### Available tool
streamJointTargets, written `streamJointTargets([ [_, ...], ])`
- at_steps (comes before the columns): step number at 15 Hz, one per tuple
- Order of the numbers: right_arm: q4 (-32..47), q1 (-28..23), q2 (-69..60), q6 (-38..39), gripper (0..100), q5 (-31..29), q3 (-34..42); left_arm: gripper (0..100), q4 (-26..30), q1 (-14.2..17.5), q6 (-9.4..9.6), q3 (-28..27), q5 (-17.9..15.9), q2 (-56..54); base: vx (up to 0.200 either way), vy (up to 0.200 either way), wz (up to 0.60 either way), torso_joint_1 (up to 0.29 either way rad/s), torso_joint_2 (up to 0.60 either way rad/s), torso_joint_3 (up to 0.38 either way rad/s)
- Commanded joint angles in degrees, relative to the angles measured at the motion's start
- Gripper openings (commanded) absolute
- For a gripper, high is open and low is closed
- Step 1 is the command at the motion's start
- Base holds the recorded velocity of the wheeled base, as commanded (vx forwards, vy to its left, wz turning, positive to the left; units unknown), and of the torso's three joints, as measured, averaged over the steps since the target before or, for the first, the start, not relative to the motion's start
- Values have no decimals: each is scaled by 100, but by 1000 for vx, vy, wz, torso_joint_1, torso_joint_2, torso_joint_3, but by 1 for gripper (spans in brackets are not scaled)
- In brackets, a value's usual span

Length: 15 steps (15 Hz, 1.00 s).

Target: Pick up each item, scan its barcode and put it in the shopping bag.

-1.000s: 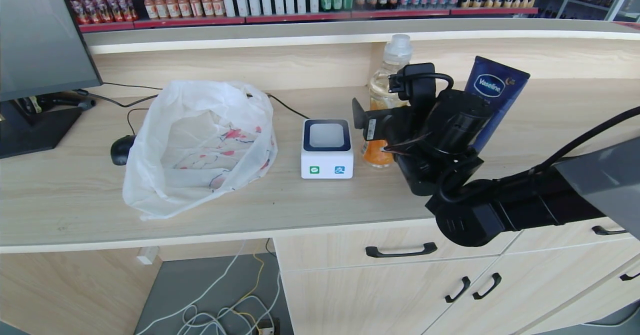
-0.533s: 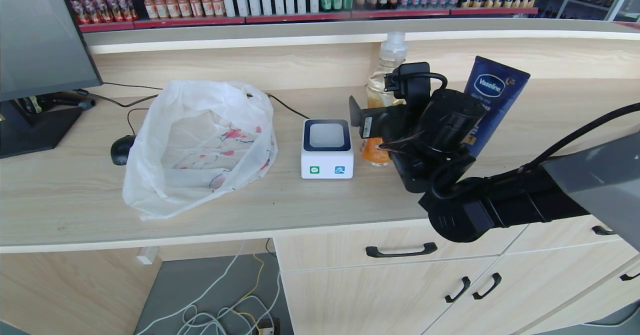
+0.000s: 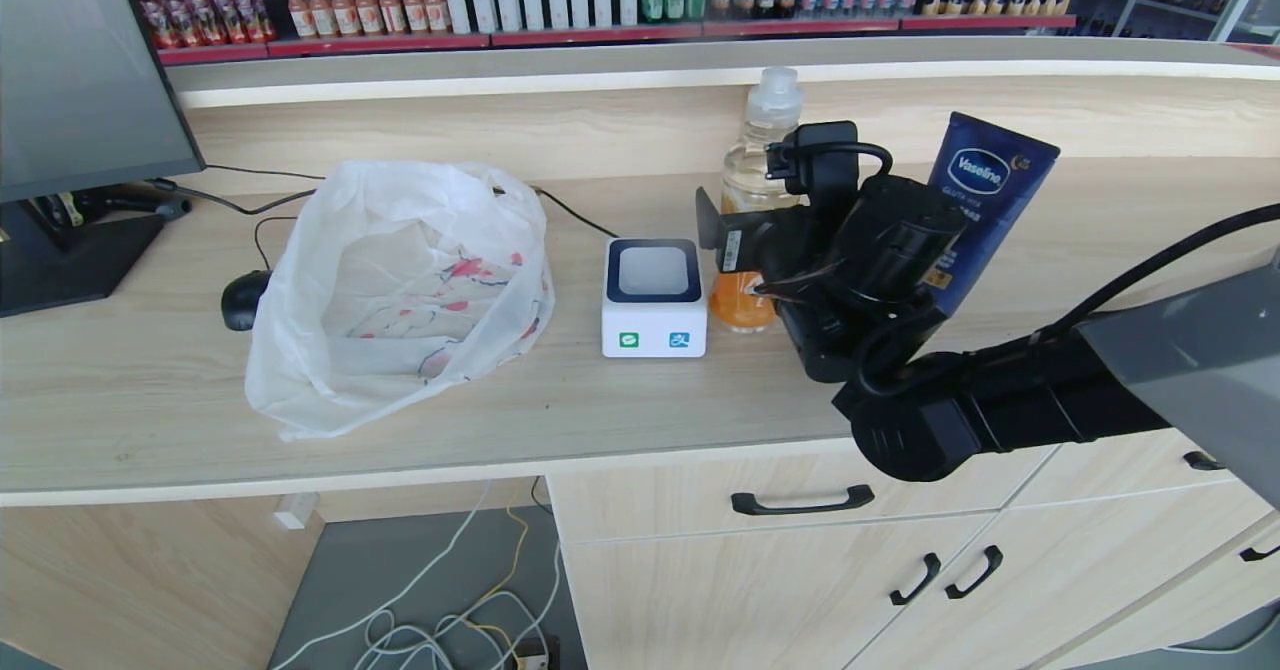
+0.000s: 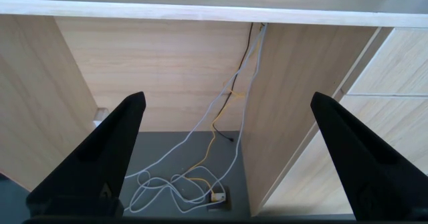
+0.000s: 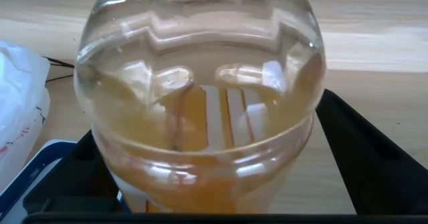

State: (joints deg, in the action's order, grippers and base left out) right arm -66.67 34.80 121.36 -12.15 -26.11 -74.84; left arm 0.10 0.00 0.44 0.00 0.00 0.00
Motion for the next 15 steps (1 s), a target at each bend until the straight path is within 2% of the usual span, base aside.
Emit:
streamJointTargets([
  [1, -4, 9, 2, 3, 100, 1, 4, 100, -1, 0, 0, 0, 0, 0, 0, 0, 0, 0, 0, 0],
  [5, -4, 9, 2, 3, 100, 1, 4, 100, -1, 9, 0, 0, 0, 0, 0, 0, 0, 0, 0, 0],
  [6, -4, 9, -7, 3, 0, 1, 4, 100, -1, 0, 0, 0, 0, 0, 0, 0, 0, 0, 0, 0],
  [15, -21, 18, -191, 11, 0, 1, 4, 100, -1, 9, 0, 0, 0, 0, 0, 0, 0, 0, 0, 0],
])
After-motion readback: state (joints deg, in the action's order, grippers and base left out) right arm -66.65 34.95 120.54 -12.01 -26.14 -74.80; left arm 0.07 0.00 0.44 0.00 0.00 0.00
